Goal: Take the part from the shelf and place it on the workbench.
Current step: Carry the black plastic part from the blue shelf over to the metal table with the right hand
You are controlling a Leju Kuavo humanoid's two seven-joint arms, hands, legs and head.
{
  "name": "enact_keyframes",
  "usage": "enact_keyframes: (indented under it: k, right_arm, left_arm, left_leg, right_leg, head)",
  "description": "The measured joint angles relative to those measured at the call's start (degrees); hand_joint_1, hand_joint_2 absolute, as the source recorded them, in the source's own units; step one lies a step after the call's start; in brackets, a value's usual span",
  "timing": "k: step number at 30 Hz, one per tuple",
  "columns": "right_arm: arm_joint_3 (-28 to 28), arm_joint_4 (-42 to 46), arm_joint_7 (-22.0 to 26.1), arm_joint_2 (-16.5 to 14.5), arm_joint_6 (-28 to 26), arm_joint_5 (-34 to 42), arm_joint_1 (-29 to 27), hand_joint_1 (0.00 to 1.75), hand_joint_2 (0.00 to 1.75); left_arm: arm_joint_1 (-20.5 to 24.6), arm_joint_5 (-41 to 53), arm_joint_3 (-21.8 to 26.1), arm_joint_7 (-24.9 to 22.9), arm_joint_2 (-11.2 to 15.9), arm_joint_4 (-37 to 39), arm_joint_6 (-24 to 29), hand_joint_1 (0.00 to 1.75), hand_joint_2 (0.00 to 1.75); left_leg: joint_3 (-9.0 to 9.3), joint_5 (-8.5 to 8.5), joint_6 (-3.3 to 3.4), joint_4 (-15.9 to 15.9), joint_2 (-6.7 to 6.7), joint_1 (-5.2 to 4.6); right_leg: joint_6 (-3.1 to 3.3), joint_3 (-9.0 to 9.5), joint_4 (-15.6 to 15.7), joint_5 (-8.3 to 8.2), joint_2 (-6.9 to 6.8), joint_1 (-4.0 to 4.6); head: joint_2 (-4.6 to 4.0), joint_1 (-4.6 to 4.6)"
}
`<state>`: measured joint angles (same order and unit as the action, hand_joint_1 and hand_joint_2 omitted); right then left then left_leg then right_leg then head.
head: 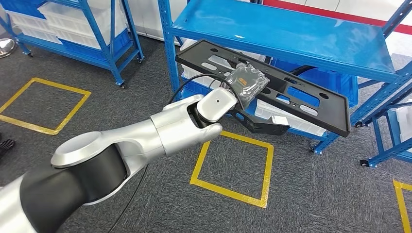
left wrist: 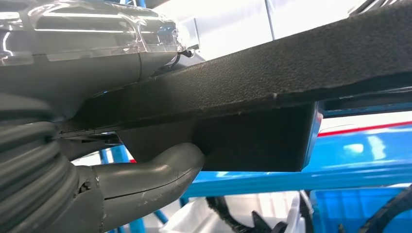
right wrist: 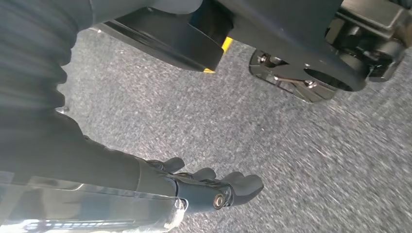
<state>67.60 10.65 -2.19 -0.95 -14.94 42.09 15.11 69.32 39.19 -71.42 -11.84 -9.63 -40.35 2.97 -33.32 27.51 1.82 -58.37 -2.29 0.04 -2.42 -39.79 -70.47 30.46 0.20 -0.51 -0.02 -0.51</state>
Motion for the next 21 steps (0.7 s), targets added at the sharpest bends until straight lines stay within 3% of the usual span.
enact_keyframes:
  k: [3,5,6,8,10,11,13,14,16,17,19,20,21]
  right_arm:
    - [0.00,0.16,-0.06,0.06,0.09,-0.02,-0.27,0.00,1.75]
    - [0.00,0.20,-0.06,0.08,0.10,-0.02,-0.39,0.00,1.75]
    - [0.00,0.23,-0.06,0.02,0.11,-0.02,-0.41,0.00,1.75]
    - [0.00,0.31,-0.07,-0.09,0.13,-0.03,-0.33,0.00,1.75]
    - [0.00,0.35,-0.07,-0.11,0.12,-0.04,-0.31,0.00,1.75]
    - [0.00,0.37,-0.07,-0.11,0.14,-0.04,-0.37,0.00,1.75]
    - [0.00,0.39,-0.07,-0.13,0.19,-0.04,-0.49,0.00,1.75]
    - [0.00,0.40,-0.07,-0.14,0.21,-0.04,-0.51,0.00,1.75]
    - [0.00,0.49,-0.07,-0.19,0.21,-0.06,-0.48,0.00,1.75]
    - [0.00,0.54,-0.07,-0.20,0.23,-0.08,-0.44,0.00,1.75]
    - [0.00,0.63,-0.07,-0.22,0.32,-0.16,-0.40,0.00,1.75]
    - [0.00,0.66,-0.08,-0.22,0.37,-0.21,-0.39,0.00,1.75]
    - [0.00,0.68,-0.08,-0.22,0.39,-0.25,-0.40,0.00,1.75]
  left_arm:
    - [0.18,-0.01,0.03,0.03,-0.07,0.03,0.11,1.75,1.75]
    - [0.24,-0.03,0.03,0.04,-0.11,0.04,0.21,1.75,1.75]
    - [0.23,-0.04,0.04,0.04,-0.10,0.04,0.25,1.75,1.75]
    - [0.32,-0.05,0.07,0.05,0.01,0.05,0.33,1.75,1.75]
    - [0.41,-0.04,0.06,0.05,0.07,0.06,0.42,1.75,1.75]
    - [0.39,-0.04,0.04,0.05,0.08,0.07,0.44,1.75,1.75]
    - [0.16,-0.05,0.02,0.05,0.13,0.13,0.46,1.75,1.75]
    - [0.06,-0.05,0.01,0.05,0.19,0.16,0.46,1.75,1.75]
    - [0.06,-0.05,0.02,0.05,0.28,0.19,0.46,1.75,1.75]
    - [0.16,-0.05,0.03,0.05,0.31,0.19,0.48,1.75,1.75]
    - [0.32,-0.10,0.04,0.06,0.20,0.18,0.54,1.75,1.75]
    - [0.33,-0.14,0.04,0.07,0.16,0.19,0.57,1.75,1.75]
    - [0.32,-0.16,0.04,0.07,0.15,0.19,0.59,1.75,1.75]
  left_leg:
    - [-0.76,-0.70,-0.58,-0.08,-1.51,-0.11]
    - [-1.48,-1.27,-1.36,-0.10,-2.59,0.15]
    - [-1.81,-1.56,-1.79,-0.04,-3.20,0.28]
    - [-2.71,-0.99,-2.41,-0.85,-1.59,0.11]
    - [-5.16,2.01,-2.89,-5.64,1.61,0.14]
    - [-6.95,3.81,-3.18,-9.32,2.36,0.32]
    - [-9.66,5.52,-3.69,-15.03,2.51,0.59]
    - [-9.64,4.88,-3.84,-15.18,2.62,0.63]
    - [-6.51,1.38,-3.86,-9.58,4.00,0.60]
    - [-4.54,0.01,-3.73,-5.94,5.86,0.27]
    - [-2.52,-1.10,-2.75,-1.58,8.37,-0.27]
    - [-2.54,-0.95,-2.13,-1.16,8.55,-0.57]
    - [-2.74,-1.15,-1.46,-1.07,7.62,-0.56]
  right_leg:
    - [1.26,6.39,10.58,-3.15,3.33,-0.09]
    - [1.74,7.37,12.67,-3.07,3.96,-0.02]
    - [1.90,7.37,13.09,-3.18,3.24,0.03]
    - [2.39,7.49,13.87,-3.64,1.66,-0.07]
    - [2.83,7.52,14.38,-4.05,0.04,-0.09]
    - [2.93,7.43,14.38,-4.10,-0.71,-0.04]
    - [2.95,7.20,14.16,-4.10,-2.26,-0.03]
    - [2.91,7.10,14.00,-4.06,-2.98,-0.03]
    - [2.64,7.02,13.60,-3.86,-4.28,-0.02]
    - [2.39,6.98,13.35,-3.68,-4.82,0.12]
    - [1.82,6.85,12.85,-3.36,-5.86,0.49]
    - [1.57,6.82,12.75,-3.29,-6.48,0.64]
    - [1.35,6.86,12.71,-3.24,-7.24,0.65]
  head:
    - [0.00,0.09]
    - [0.00,0.16]
    - [0.00,0.16]
    - [0.00,0.33]
    - [0.00,0.91]
    - [0.00,1.21]
    - [0.00,1.55]
    - [0.00,1.72]
    - [0.00,2.17]
    - [0.00,2.40]
    - [0.01,2.67]
    - [0.01,2.60]
    - [0.01,2.48]
